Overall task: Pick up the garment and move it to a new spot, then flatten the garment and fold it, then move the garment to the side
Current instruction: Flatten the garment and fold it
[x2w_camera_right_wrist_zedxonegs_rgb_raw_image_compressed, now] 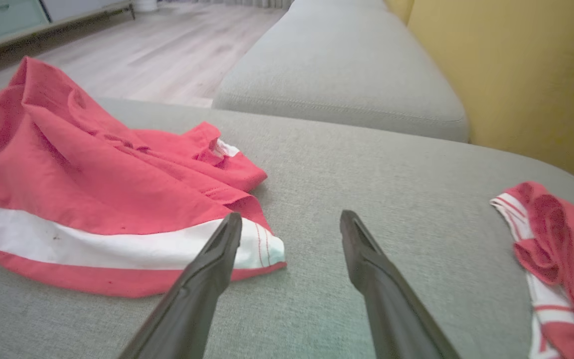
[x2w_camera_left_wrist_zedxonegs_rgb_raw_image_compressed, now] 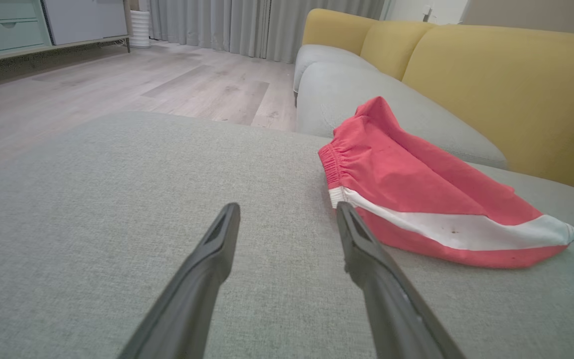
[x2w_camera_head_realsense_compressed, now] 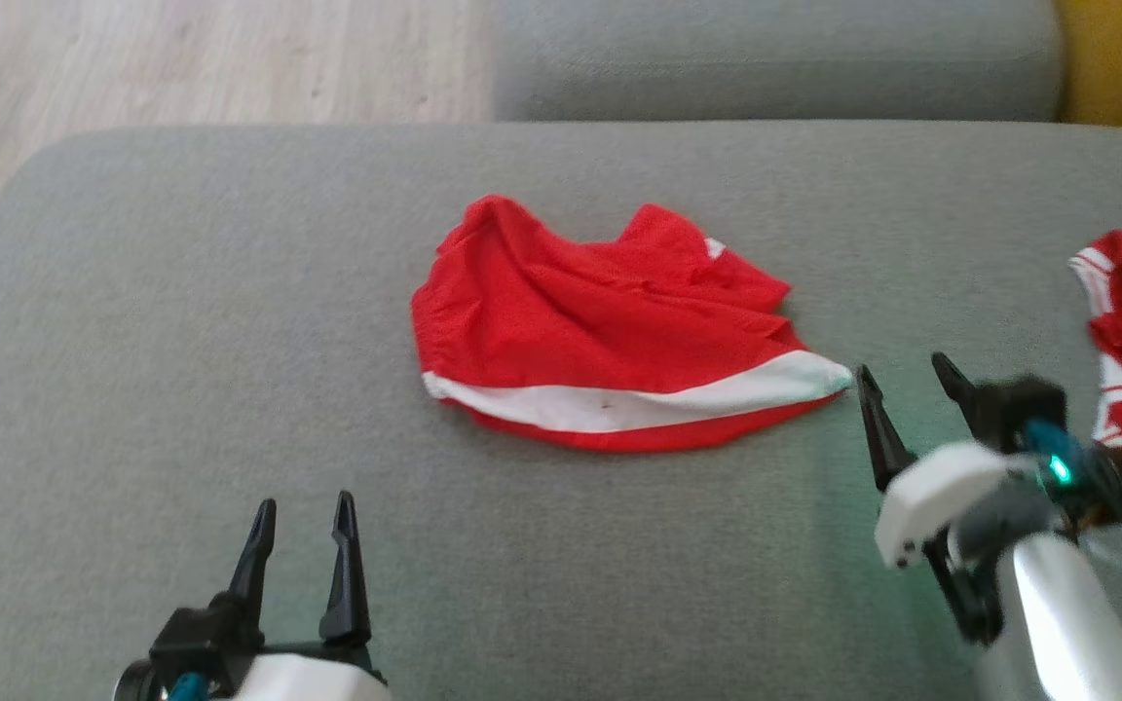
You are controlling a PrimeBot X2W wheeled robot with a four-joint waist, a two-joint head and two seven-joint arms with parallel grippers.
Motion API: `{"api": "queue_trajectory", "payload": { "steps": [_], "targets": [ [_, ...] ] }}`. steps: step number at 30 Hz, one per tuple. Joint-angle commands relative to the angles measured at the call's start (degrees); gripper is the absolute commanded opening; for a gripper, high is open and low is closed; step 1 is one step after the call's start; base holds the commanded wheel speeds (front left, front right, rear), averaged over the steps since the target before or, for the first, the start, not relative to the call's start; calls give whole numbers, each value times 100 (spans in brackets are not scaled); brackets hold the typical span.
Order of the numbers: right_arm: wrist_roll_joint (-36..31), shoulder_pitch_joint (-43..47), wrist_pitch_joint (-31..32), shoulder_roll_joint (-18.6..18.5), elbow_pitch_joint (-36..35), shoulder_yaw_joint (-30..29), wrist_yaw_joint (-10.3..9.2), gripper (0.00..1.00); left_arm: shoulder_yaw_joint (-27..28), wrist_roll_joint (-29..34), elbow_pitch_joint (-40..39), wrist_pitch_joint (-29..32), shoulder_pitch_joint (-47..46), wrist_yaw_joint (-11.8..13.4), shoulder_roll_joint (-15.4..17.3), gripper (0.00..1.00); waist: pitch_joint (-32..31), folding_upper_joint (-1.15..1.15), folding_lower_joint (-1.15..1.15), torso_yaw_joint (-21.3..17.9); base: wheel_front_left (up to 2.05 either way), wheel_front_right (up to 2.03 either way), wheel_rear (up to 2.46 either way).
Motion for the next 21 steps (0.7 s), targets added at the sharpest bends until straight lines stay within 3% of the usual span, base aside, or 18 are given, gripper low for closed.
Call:
{"api": "queue_trajectory", "payload": {
  "steps": [1, 8, 21],
  "targets": [
    [1, -353, 167, -74, -43, 172, -4, 100, 174, 58, -165, -33, -287, -16, 47, 100, 116, 0, -1, 117, 0, 0, 0],
    [652, -1141, 1048, -641, 930, 502, -4, 100, 170, 91, -37, -59, -450, -77, -45, 100, 374, 0, -1, 428, 0, 0, 0],
    [1818, -1452, 1424, -1019, 1374, 1243, -4, 100, 236, 150, 64, -92, -511, -142, -115, 100, 490, 0, -1, 522, 0, 0, 0]
  ]
}}
